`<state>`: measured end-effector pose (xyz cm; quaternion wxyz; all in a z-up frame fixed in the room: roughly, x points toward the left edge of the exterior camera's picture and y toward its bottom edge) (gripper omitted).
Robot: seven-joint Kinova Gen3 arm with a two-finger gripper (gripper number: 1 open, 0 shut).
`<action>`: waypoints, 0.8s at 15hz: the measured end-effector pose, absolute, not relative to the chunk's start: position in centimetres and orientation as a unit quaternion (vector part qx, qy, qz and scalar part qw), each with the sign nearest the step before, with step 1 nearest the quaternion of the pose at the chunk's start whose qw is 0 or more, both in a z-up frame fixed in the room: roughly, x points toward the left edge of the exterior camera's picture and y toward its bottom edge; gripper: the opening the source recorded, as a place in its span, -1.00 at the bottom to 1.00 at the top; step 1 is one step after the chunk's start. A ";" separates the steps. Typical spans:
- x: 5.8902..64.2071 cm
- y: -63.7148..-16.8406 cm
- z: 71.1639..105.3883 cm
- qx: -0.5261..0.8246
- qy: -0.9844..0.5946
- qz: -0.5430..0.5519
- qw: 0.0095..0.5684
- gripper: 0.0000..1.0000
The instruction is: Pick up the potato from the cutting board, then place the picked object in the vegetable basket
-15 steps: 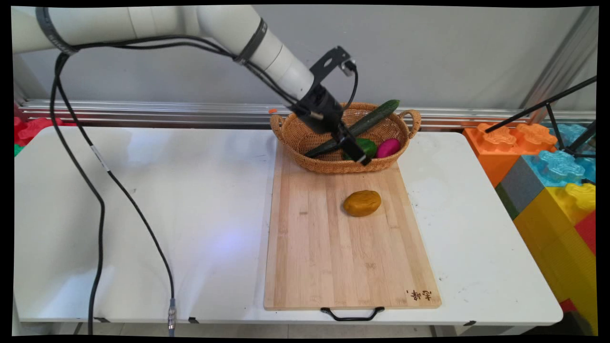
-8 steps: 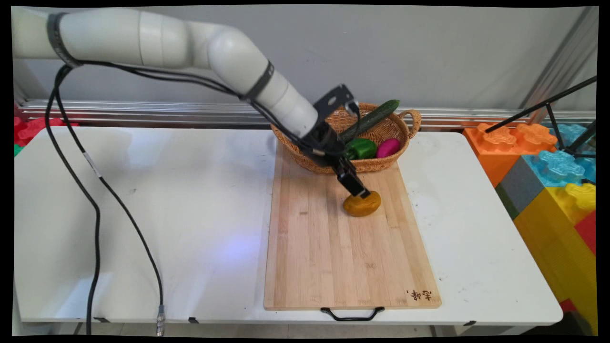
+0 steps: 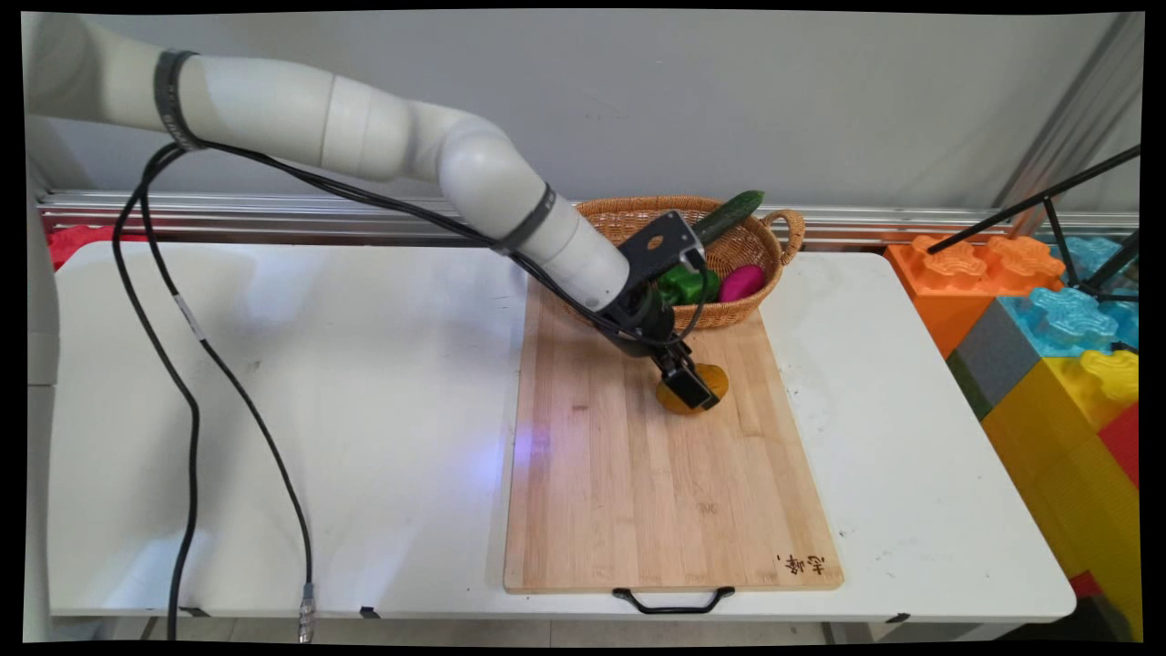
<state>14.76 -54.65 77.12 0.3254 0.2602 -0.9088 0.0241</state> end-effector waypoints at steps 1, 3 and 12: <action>14.6 -54.6 76.8 0.260 -0.909 0.025 0.325 1.00; 14.2 -54.5 76.2 0.257 -0.910 0.026 0.324 -1.00; 14.6 -53.4 77.3 0.249 -0.909 0.025 0.334 -1.00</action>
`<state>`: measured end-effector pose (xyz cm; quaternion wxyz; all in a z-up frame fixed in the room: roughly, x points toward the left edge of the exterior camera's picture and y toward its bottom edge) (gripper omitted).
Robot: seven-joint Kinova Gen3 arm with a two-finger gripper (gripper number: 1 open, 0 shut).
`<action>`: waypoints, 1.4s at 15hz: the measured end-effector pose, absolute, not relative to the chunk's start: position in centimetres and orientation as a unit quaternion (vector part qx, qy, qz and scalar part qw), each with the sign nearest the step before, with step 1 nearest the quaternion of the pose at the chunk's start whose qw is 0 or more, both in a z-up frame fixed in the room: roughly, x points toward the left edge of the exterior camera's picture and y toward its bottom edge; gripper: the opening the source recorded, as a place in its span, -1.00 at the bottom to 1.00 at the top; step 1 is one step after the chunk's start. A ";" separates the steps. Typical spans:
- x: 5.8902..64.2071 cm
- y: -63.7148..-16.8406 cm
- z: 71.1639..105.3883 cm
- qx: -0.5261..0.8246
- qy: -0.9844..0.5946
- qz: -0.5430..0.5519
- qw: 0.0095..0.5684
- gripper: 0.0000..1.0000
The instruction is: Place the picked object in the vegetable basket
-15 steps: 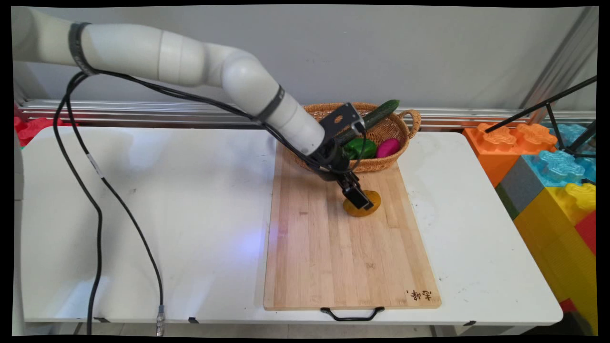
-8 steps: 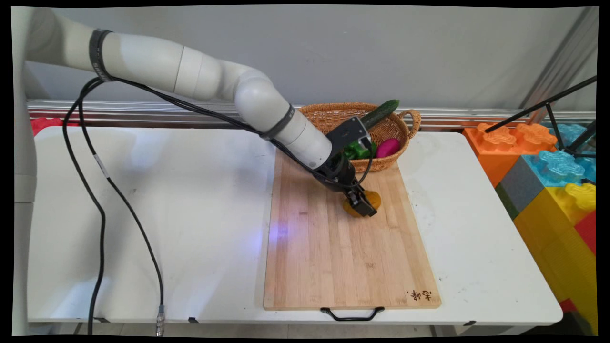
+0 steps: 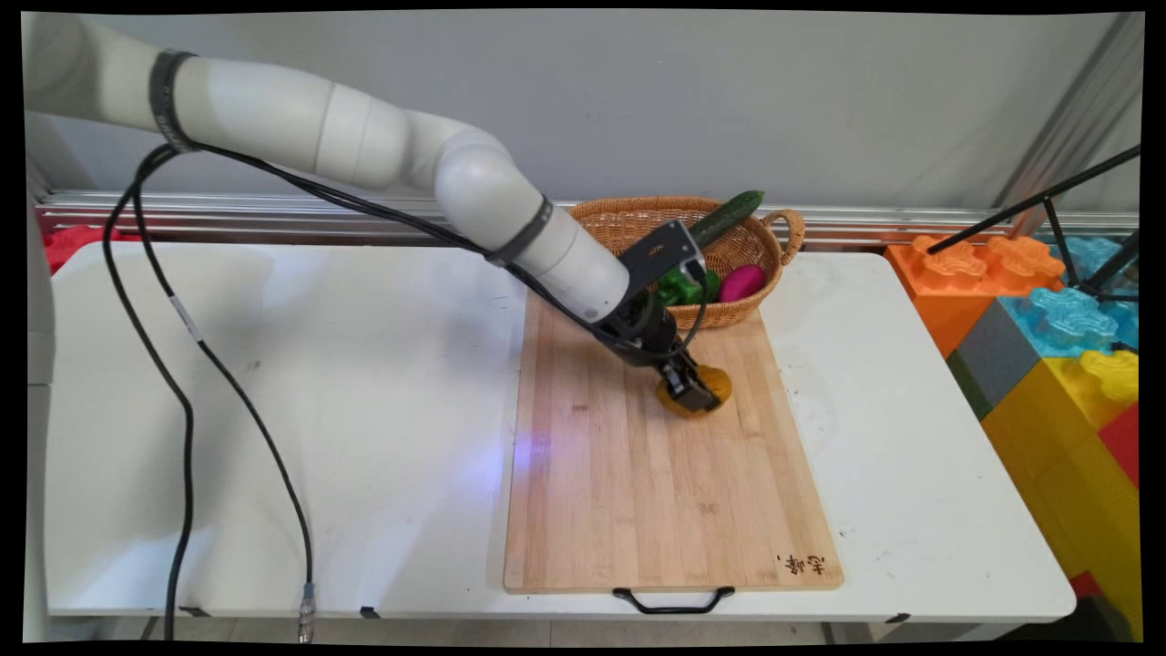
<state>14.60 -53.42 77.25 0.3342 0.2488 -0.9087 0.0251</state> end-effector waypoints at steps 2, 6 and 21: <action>15.0 -53.2 79.0 0.248 -0.903 0.022 0.349 -1.00; 15.5 -53.3 82.9 0.247 -0.891 0.027 0.379 -1.00; 24.3 -63.8 88.4 0.321 -0.862 0.162 0.358 -1.00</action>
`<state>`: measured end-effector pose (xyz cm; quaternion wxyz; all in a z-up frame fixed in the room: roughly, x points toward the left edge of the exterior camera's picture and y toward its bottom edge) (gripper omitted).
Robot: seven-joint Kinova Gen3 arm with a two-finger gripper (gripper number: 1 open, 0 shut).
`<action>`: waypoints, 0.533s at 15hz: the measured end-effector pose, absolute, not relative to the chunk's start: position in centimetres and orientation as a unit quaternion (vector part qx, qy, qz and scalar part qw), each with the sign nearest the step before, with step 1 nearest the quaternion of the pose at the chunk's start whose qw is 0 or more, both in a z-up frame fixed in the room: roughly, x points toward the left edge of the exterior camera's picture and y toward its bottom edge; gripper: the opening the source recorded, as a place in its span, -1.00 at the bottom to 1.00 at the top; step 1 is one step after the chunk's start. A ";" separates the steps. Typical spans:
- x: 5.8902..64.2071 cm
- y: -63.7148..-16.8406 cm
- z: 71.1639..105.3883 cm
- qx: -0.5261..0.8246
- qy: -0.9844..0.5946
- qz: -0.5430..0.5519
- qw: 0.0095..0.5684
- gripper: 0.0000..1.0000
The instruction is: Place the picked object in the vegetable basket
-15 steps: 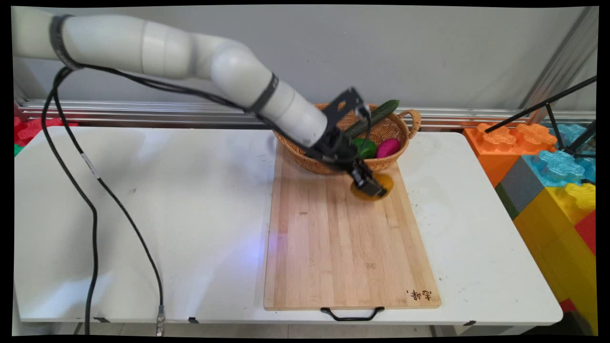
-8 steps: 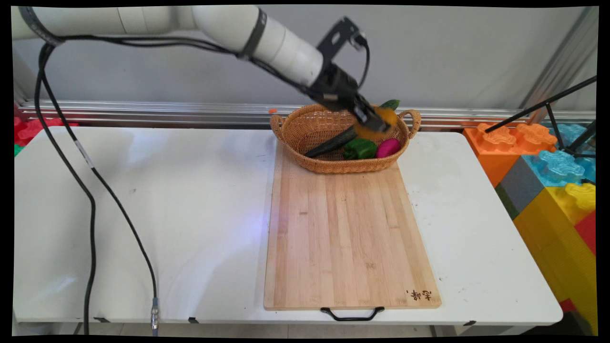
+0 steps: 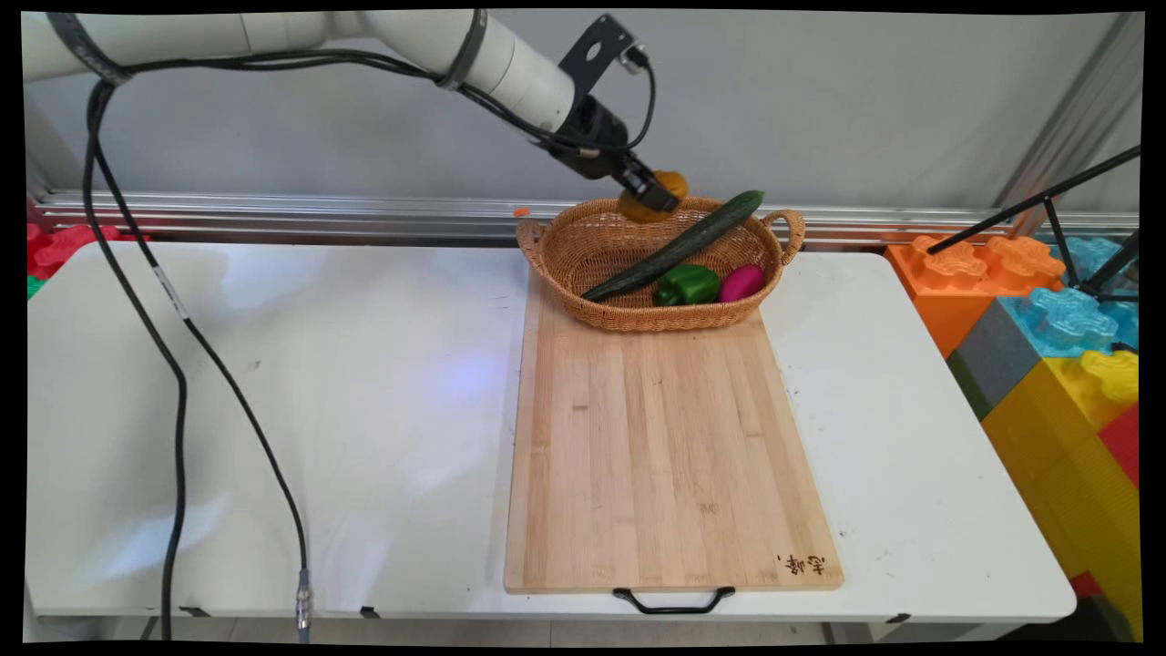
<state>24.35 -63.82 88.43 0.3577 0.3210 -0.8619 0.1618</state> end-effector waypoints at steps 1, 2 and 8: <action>24.9 -64.4 87.6 0.326 -0.863 0.165 0.351 -1.00; 25.3 -65.0 86.8 0.329 -0.863 0.167 0.344 -1.00; 27.0 -66.9 83.2 0.344 -0.867 0.175 0.315 -1.00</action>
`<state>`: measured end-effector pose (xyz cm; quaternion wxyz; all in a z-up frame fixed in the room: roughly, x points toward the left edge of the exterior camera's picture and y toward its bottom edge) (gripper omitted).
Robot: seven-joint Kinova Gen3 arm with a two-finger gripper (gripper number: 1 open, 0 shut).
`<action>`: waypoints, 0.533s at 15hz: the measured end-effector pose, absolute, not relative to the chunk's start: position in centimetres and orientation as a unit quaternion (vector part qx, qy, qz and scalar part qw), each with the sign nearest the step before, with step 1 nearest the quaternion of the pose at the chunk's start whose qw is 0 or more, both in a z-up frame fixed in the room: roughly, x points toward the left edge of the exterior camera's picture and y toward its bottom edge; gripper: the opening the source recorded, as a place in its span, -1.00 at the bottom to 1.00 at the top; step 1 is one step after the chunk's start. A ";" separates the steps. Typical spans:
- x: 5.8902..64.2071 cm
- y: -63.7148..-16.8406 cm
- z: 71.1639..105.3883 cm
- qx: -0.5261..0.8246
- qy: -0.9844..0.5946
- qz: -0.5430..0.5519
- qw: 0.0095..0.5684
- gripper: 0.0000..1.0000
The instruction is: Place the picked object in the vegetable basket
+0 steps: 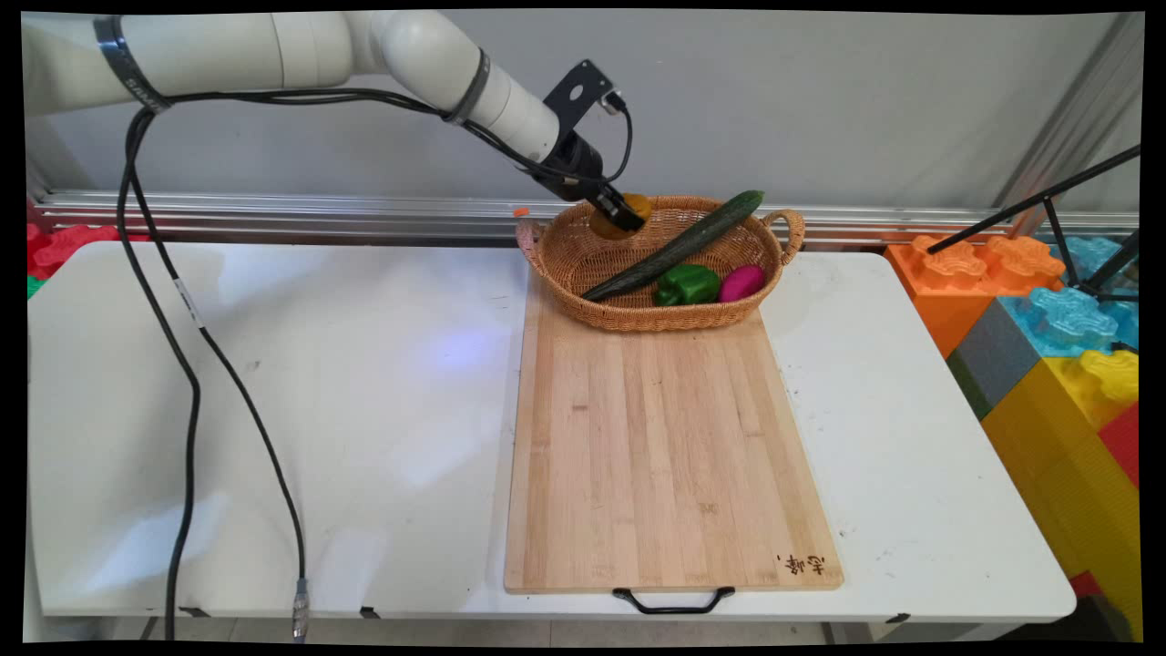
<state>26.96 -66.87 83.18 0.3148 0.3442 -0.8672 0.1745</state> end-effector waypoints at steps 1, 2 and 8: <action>27.1 -67.1 82.8 0.345 -0.868 0.175 0.311 -1.00; 27.3 -67.2 82.4 0.346 -0.869 0.175 0.308 -1.00; 27.5 -67.3 82.4 0.342 -0.872 0.174 0.304 1.00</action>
